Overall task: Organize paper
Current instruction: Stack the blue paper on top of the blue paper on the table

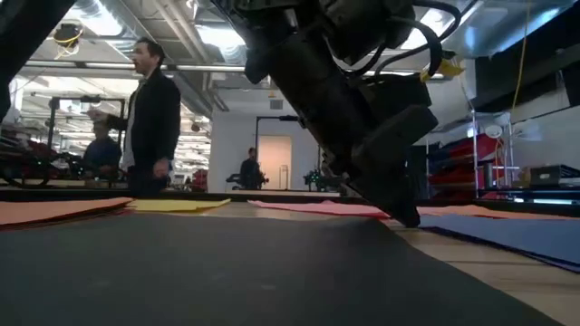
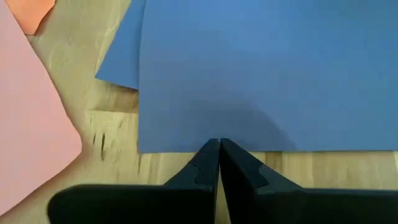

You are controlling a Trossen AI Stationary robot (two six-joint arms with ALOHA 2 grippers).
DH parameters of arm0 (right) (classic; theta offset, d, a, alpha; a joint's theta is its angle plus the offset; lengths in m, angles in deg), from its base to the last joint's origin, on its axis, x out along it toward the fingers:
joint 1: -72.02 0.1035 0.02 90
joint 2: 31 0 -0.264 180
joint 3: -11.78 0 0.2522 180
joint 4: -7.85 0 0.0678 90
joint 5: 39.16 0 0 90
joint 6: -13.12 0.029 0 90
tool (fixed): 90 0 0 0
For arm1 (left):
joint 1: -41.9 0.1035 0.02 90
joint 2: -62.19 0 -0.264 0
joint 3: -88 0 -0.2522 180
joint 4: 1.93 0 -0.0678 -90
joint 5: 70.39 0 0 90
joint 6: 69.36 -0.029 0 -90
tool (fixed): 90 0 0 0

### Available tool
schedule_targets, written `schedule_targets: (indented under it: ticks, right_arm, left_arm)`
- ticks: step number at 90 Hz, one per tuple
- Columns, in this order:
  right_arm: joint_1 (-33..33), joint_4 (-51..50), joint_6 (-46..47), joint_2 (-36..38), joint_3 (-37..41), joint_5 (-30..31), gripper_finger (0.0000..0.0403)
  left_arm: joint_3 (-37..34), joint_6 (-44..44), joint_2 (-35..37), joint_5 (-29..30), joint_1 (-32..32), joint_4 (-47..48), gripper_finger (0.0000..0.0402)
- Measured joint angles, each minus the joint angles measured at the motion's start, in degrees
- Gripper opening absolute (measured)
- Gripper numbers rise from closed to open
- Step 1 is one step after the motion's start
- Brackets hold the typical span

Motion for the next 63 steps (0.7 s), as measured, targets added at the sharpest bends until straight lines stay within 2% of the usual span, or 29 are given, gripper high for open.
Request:
schedule_targets:
  ticks: [49, 63]
  right_arm:
    - [-0.09, 2.71, -0.03, -0.07, -0.02, 1.82, 0.0000]
    - [-0.09, 2.58, -0.03, -0.04, -0.04, 1.78, 0.0000]
  left_arm:
    - [0.04, -0.55, 0.02, -0.02, 0.07, -0.30, 0.0000]
    - [2.03, -1.92, 0.89, 0.22, -0.07, 0.24, 0.0000]
